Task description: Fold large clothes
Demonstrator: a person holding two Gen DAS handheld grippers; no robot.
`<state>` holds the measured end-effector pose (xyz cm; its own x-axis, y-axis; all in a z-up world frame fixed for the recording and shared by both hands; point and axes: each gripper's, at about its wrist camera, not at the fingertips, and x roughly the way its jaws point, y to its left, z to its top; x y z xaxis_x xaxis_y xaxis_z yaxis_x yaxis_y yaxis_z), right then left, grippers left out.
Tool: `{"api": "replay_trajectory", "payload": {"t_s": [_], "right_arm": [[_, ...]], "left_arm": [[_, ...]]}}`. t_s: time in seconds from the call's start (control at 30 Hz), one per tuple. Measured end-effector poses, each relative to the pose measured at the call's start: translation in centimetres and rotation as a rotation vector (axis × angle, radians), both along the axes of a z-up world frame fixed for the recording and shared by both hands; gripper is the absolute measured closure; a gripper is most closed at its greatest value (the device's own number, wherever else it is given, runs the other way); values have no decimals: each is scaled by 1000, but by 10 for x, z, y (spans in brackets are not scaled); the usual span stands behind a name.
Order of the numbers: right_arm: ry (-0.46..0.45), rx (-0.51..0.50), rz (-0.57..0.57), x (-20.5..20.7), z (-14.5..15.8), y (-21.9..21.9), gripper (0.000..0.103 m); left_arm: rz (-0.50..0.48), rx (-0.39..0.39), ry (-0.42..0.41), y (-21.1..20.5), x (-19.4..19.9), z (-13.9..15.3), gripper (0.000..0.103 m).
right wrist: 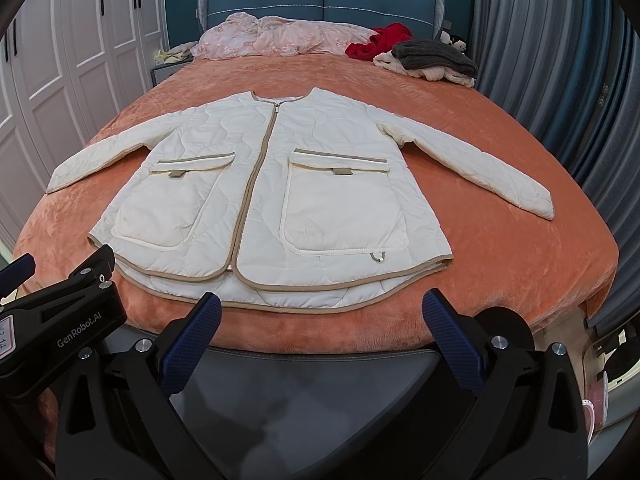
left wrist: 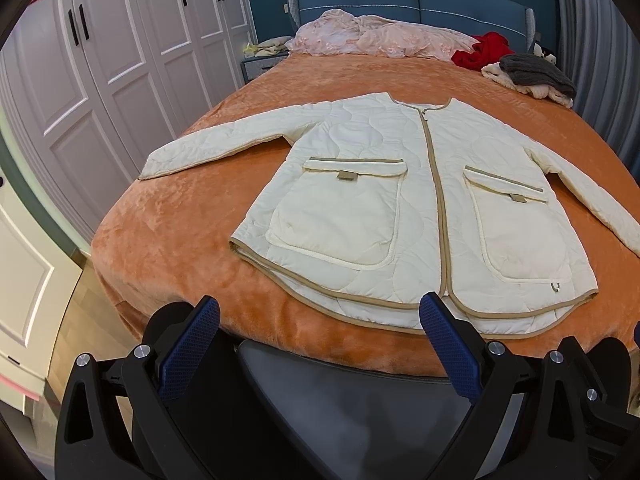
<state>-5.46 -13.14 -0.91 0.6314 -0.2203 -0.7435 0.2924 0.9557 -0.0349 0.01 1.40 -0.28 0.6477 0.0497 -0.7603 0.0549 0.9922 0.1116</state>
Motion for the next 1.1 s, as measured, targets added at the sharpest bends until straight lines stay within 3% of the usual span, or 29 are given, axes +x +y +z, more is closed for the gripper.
{"api": "replay_trajectory", "payload": {"t_s": [1.1], "right_arm": [[2,-1,0,1,-1,1,5]], "left_arm": [[5,-4,2,4,0,0,6]]}}
